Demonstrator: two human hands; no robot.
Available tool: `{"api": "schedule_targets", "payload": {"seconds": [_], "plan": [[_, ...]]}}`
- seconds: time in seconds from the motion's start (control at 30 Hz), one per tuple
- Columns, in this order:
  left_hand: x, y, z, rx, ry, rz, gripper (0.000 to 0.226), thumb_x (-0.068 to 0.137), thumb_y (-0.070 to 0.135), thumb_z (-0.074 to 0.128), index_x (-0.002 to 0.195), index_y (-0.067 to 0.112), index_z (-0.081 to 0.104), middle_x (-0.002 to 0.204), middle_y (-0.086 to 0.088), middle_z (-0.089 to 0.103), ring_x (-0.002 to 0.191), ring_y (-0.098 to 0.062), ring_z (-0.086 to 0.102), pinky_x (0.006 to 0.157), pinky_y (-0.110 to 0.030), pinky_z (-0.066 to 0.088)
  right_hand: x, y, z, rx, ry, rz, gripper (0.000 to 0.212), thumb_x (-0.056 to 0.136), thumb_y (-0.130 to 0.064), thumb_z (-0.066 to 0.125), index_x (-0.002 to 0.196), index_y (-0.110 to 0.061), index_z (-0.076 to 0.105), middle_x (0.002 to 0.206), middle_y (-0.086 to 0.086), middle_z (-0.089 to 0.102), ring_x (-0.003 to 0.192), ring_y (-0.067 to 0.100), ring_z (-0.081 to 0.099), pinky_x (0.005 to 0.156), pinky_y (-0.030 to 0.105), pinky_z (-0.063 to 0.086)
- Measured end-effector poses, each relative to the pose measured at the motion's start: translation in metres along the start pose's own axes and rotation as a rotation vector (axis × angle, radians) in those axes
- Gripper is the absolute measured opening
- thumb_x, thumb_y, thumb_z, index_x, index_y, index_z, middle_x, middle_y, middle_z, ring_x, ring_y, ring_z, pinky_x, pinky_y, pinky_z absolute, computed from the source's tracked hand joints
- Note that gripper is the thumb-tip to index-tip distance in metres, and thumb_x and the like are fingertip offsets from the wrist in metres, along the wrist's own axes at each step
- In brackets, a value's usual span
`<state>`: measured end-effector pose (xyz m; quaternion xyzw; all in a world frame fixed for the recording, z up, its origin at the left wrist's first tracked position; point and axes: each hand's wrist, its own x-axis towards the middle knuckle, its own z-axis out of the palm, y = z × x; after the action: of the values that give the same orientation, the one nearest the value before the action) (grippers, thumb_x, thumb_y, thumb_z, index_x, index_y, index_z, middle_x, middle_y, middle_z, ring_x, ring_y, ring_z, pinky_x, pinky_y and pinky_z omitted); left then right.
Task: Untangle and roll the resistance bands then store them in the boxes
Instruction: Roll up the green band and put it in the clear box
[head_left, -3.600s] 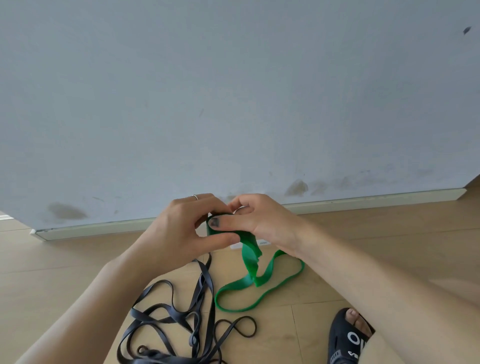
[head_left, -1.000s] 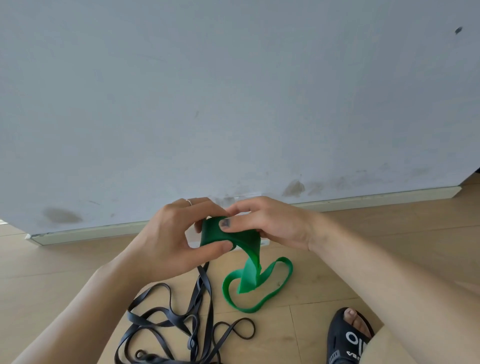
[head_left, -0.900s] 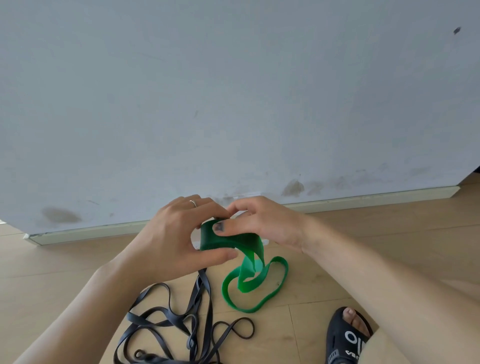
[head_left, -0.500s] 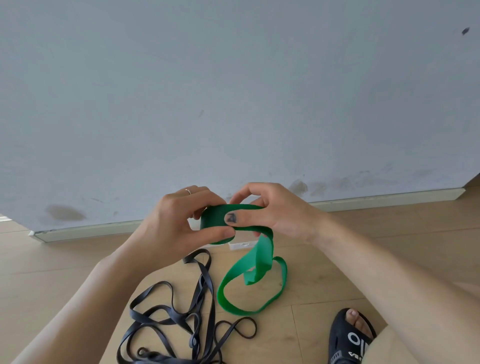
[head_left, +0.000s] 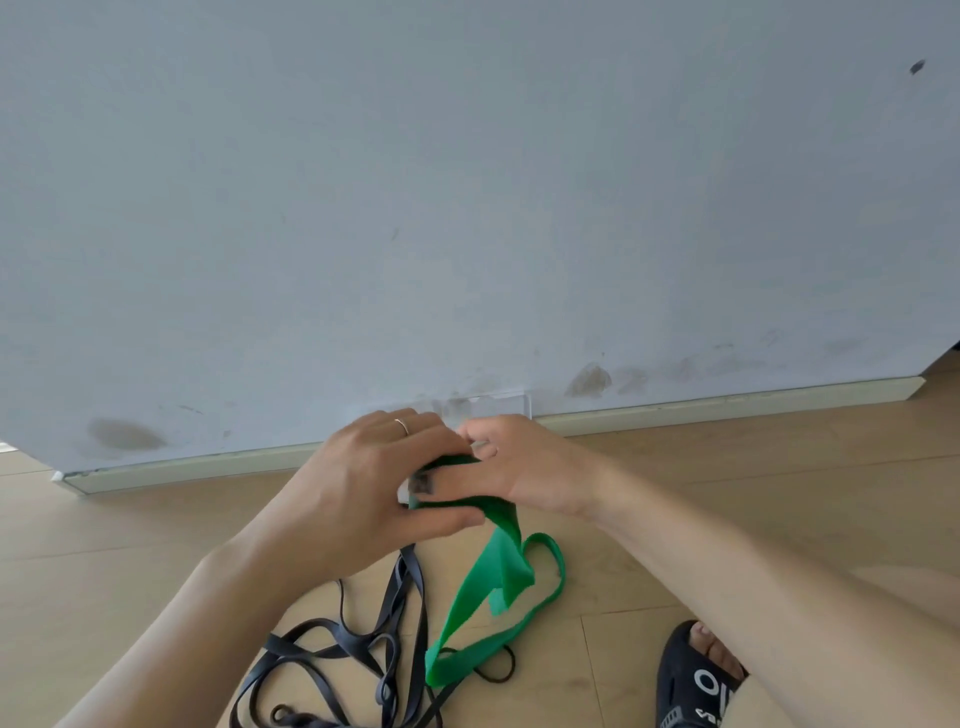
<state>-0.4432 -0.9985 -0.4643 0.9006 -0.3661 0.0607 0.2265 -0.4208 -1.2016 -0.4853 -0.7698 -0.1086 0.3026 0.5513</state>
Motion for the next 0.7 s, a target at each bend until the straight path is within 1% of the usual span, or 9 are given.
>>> {"api": "schedule_targets", "payload": {"seconds": [0.07,0.13,0.2,0.3,0.37,0.47,0.57,0.63,0.7], "plan": [[0.002,-0.001,0.0,-0.049,0.038,-0.009,0.037,0.087,0.055,0.067,0.11,0.026,0.07,0.088,0.018,0.061,0.081,-0.002,0.052,0.077,-0.013,0.04,-0.001,-0.004,-0.003,-0.039,0.018,0.014,0.043,0.085,-0.051,0.081,0.109,-0.018,0.069,0.079,-0.014,0.071,0.073,0.002,0.067,0.074,0.023,0.048],[0.001,-0.003,-0.001,-0.078,0.07,-0.024,0.034,0.09,0.052,0.066,0.11,0.025,0.07,0.091,0.019,0.061,0.085,-0.004,0.054,0.078,-0.017,0.042,-0.004,-0.009,-0.009,-0.035,-0.042,0.025,0.049,0.086,-0.058,0.076,0.115,-0.019,0.069,0.092,-0.007,0.076,0.087,0.007,0.072,0.086,0.029,0.052],[0.0,-0.004,0.0,-0.113,0.082,-0.038,0.033,0.091,0.049,0.066,0.112,0.025,0.07,0.094,0.02,0.062,0.089,-0.004,0.056,0.078,-0.016,0.042,-0.004,-0.009,-0.013,0.041,-0.123,0.03,0.055,0.085,-0.054,0.074,0.12,-0.012,0.07,0.106,0.004,0.077,0.102,0.016,0.072,0.098,0.036,0.052],[0.0,-0.002,-0.001,-0.1,0.067,-0.049,0.035,0.087,0.052,0.068,0.114,0.029,0.067,0.096,0.022,0.061,0.089,-0.003,0.055,0.079,-0.014,0.041,-0.004,-0.004,-0.014,0.113,-0.102,0.02,0.051,0.086,-0.042,0.078,0.121,-0.007,0.07,0.116,0.017,0.075,0.105,0.022,0.072,0.104,0.042,0.05],[0.002,-0.001,0.0,-0.018,0.03,-0.043,0.039,0.084,0.057,0.068,0.114,0.032,0.067,0.096,0.022,0.06,0.085,-0.001,0.053,0.08,-0.016,0.04,-0.003,-0.002,-0.012,0.078,-0.04,0.028,0.046,0.085,-0.038,0.084,0.118,-0.009,0.071,0.108,0.013,0.078,0.096,0.019,0.074,0.098,0.04,0.054],[0.005,0.001,0.001,0.013,0.014,-0.019,0.036,0.087,0.057,0.067,0.112,0.03,0.068,0.093,0.02,0.059,0.081,-0.004,0.053,0.079,-0.022,0.043,-0.002,-0.002,-0.007,0.002,0.028,0.029,0.05,0.079,-0.048,0.086,0.11,-0.012,0.069,0.086,-0.002,0.075,0.079,0.012,0.07,0.082,0.036,0.052],[0.004,-0.001,-0.002,-0.036,0.047,-0.026,0.029,0.09,0.05,0.065,0.108,0.028,0.07,0.092,0.02,0.059,0.082,-0.004,0.054,0.077,-0.02,0.042,-0.009,-0.011,-0.013,-0.074,-0.048,0.056,0.046,0.087,-0.056,0.076,0.117,-0.023,0.066,0.095,-0.005,0.078,0.095,0.011,0.074,0.093,0.032,0.053],[0.002,-0.004,-0.003,-0.034,0.043,-0.032,0.026,0.091,0.049,0.064,0.106,0.028,0.069,0.09,0.02,0.059,0.082,-0.003,0.054,0.075,-0.021,0.043,-0.015,-0.016,-0.019,-0.103,-0.085,0.066,0.041,0.09,-0.051,0.075,0.122,-0.027,0.068,0.109,-0.002,0.078,0.107,0.009,0.072,0.104,0.031,0.051],[0.002,-0.007,-0.004,-0.011,0.039,-0.023,0.028,0.092,0.05,0.064,0.107,0.027,0.068,0.091,0.019,0.058,0.082,-0.004,0.053,0.074,-0.024,0.045,-0.015,-0.016,-0.021,-0.056,-0.025,0.048,0.037,0.088,-0.045,0.079,0.119,-0.026,0.073,0.113,-0.001,0.077,0.109,0.013,0.072,0.108,0.038,0.051]]}}
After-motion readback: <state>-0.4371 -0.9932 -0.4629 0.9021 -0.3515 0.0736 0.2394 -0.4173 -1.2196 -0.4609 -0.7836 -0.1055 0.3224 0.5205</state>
